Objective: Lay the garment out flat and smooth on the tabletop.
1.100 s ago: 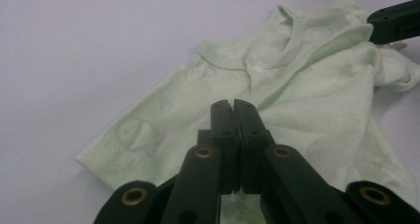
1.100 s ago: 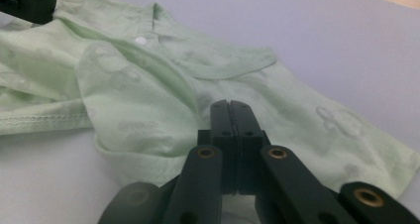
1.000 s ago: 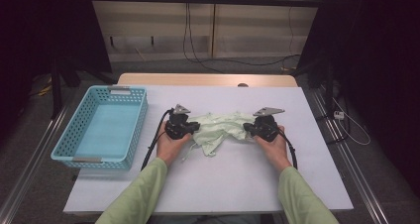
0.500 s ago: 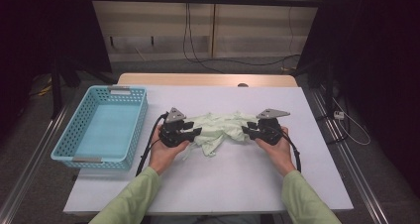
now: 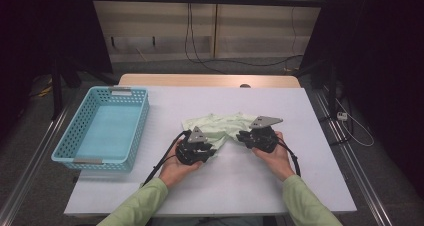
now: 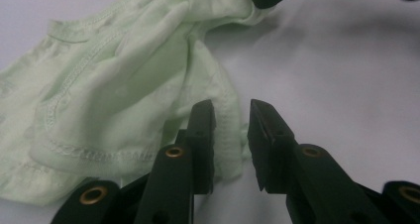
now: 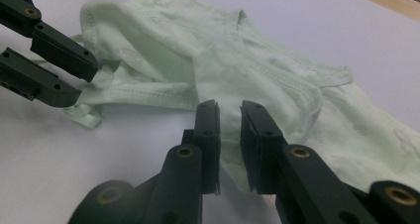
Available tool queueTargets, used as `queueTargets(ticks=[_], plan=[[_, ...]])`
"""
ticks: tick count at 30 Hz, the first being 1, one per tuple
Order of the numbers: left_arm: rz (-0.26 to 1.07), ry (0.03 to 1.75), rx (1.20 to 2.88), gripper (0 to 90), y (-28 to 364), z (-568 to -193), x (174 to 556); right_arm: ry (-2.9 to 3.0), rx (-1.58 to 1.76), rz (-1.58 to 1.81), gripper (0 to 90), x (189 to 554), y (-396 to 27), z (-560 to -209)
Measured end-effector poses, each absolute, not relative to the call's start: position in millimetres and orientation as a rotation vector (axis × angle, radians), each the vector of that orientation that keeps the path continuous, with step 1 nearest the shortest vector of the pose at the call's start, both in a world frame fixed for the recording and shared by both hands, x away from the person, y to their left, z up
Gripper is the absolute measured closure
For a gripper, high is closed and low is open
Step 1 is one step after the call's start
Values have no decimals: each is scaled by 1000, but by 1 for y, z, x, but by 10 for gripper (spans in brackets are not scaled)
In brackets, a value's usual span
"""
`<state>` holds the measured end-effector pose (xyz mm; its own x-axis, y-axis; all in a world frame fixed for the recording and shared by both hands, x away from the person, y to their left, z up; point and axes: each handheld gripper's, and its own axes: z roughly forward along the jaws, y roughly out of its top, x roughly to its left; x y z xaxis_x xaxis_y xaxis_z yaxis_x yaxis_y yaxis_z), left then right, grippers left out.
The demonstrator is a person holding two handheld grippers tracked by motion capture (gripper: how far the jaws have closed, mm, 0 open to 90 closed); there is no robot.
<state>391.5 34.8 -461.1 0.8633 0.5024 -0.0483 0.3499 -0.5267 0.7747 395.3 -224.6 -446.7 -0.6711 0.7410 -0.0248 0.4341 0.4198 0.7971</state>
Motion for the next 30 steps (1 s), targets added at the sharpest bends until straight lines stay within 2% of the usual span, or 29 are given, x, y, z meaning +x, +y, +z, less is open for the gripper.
queueTargets(ticks=[6,8,9,13,30], plan=[[248,597,2209,692,33,-467,390,2314,986,1124,714,397,-221,-449],[278,608,2213,747,32,-467,389,2315,986,1118,704,397,-220,-450],[275,614,2212,803,32,-467,389,2315,985,1112,700,398,-220,-451],[250,628,2211,860,34,-466,391,2288,970,1111,697,400,-217,-450],[285,645,2246,868,58,-456,393,2408,967,1046,712,390,-228,-460]])
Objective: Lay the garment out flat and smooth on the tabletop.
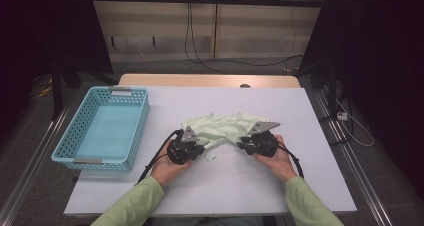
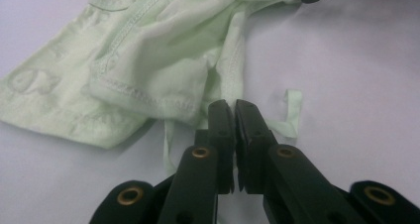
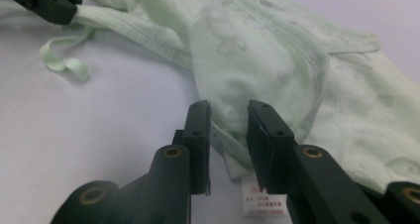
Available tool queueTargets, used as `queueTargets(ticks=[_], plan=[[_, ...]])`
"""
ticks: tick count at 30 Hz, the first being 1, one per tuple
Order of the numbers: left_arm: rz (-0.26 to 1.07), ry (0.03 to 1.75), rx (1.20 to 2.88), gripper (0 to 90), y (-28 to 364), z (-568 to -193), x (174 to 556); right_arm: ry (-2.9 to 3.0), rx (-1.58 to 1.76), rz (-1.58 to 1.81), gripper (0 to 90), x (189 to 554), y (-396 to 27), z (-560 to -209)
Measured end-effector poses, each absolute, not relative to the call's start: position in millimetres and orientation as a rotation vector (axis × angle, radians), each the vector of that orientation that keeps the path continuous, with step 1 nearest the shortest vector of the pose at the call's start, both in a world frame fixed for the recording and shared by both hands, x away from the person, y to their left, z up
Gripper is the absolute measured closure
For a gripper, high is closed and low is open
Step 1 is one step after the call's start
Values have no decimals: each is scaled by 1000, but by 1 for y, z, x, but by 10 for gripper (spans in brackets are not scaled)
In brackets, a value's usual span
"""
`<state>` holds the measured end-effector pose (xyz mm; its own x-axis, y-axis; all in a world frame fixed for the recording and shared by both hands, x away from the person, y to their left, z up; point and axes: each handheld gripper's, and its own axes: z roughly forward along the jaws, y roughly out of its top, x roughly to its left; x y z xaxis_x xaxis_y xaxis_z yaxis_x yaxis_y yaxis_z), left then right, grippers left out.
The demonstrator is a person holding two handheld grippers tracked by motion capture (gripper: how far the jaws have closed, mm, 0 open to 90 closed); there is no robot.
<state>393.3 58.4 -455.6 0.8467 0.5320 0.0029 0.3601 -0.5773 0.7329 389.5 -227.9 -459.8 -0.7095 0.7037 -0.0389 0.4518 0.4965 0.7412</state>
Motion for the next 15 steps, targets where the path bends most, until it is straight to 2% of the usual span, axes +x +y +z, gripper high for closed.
queueTargets(ticks=[5,9,15], plan=[[285,658,2238,867,62,-454,395,2435,946,1025,762,389,-227,-462],[279,677,2219,867,66,-452,398,2432,953,1003,883,388,-228,-462],[276,690,2202,868,72,-447,399,2415,958,1004,896,387,-235,-457]])
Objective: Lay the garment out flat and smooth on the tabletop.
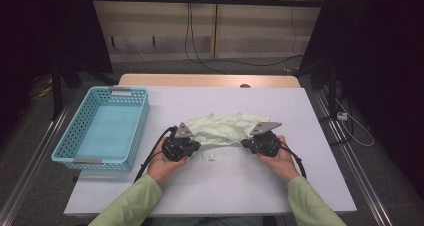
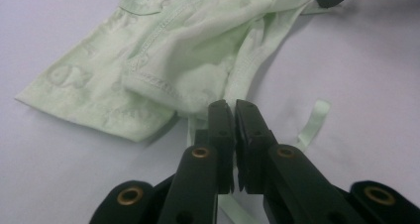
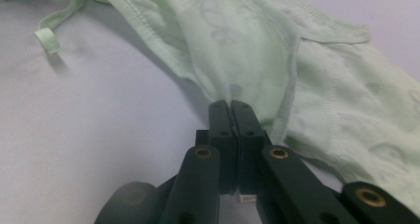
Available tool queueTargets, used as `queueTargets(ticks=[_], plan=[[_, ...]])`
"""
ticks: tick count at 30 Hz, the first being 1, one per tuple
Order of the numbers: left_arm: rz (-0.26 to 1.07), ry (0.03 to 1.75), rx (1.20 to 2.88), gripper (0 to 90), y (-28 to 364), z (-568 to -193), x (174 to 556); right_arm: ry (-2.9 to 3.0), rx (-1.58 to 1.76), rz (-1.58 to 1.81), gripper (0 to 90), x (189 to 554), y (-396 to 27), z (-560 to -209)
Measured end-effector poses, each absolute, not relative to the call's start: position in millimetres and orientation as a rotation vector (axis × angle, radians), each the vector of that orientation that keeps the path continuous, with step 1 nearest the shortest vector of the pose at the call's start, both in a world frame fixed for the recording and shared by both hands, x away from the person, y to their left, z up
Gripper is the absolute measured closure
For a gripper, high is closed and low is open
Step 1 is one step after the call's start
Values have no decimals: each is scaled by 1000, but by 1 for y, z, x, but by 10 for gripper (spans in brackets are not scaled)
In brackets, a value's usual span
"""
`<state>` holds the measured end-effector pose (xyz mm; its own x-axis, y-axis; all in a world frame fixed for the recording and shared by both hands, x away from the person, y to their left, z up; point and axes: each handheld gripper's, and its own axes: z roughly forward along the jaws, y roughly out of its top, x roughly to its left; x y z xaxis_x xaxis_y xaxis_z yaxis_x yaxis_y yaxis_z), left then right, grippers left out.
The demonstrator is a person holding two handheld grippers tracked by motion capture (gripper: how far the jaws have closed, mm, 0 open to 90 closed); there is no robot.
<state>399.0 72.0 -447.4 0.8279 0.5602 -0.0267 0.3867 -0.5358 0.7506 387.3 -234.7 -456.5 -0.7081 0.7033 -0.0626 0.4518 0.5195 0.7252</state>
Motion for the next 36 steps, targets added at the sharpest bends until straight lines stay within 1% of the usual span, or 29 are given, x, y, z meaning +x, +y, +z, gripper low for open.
queueTargets(ticks=[3,5,9,14,18,20,21,22,23,25,28,31,32,33,35,36], plan=[[278,674,2210,867,73,-446,396,2404,968,1000,895,385,-242,-454],[273,655,2214,867,73,-444,393,2387,977,1016,871,383,-247,-452],[272,629,2230,864,71,-446,388,2403,984,1016,852,378,-248,-453],[263,611,2258,860,69,-452,385,2431,968,983,900,372,-245,-459],[246,594,2288,847,66,-457,382,2444,962,978,900,371,-246,-459],[254,587,2292,833,65,-460,381,2441,965,964,900,368,-247,-460],[246,596,2284,812,64,-460,382,2446,970,960,900,367,-249,-461],[241,602,2281,763,63,-460,382,2443,973,953,900,366,-250,-461],[244,594,2282,751,63,-460,382,2441,970,938,900,364,-250,-461],[259,582,2290,751,63,-460,381,2439,970,929,900,361,-252,-461],[258,570,2295,728,62,-460,379,2432,978,945,900,357,-255,-462],[217,573,2291,710,64,-458,379,2411,994,965,900,356,-256,-460],[215,583,2286,702,66,-457,380,2401,994,977,865,356,-256,-459],[222,596,2281,671,67,-456,380,2391,998,995,809,357,-255,-457],[209,617,2250,622,71,-452,381,2371,1002,1011,779,358,-255,-455],[206,622,2229,599,74,-449,383,2367,1007,1022,750,359,-255,-454]])
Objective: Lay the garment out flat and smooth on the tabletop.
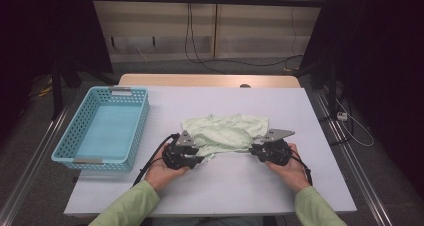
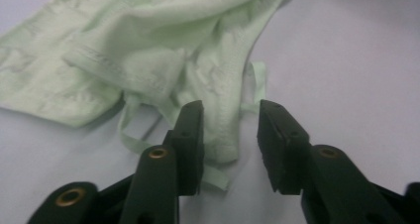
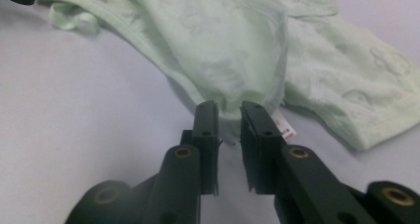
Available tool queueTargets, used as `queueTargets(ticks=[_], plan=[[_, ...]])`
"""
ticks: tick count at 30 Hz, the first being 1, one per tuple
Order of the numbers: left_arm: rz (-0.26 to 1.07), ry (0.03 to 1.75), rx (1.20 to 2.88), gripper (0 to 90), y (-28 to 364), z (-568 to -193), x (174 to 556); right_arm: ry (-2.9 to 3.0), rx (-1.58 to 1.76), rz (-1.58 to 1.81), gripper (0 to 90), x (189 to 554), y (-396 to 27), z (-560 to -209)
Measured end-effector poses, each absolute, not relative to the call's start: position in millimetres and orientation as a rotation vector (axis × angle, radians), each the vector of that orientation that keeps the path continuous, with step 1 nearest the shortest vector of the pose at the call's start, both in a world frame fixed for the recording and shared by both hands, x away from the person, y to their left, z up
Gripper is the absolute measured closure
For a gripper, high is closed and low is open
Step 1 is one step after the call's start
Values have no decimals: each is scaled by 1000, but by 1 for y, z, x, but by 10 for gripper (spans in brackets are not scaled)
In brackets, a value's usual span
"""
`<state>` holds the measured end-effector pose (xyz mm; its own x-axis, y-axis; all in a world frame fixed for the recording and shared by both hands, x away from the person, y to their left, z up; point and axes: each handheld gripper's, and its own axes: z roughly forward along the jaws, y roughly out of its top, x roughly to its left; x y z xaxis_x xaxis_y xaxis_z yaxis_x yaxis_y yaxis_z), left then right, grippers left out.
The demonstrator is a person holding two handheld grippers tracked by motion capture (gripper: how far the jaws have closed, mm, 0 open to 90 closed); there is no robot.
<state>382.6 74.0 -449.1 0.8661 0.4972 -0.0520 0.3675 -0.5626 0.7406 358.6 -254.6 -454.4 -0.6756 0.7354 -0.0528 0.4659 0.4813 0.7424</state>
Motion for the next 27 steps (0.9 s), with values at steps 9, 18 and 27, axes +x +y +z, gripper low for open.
queueTargets(ticks=[9,18,27], plan=[[258,757,2067,393,84,-430,411,2278,1070,1106,612,377,-253,-443],[245,869,1995,533,81,-430,453,2242,1115,1108,672,405,-247,-438],[220,927,2104,590,68,-456,473,2278,1137,1063,735,418,-242,-450]])
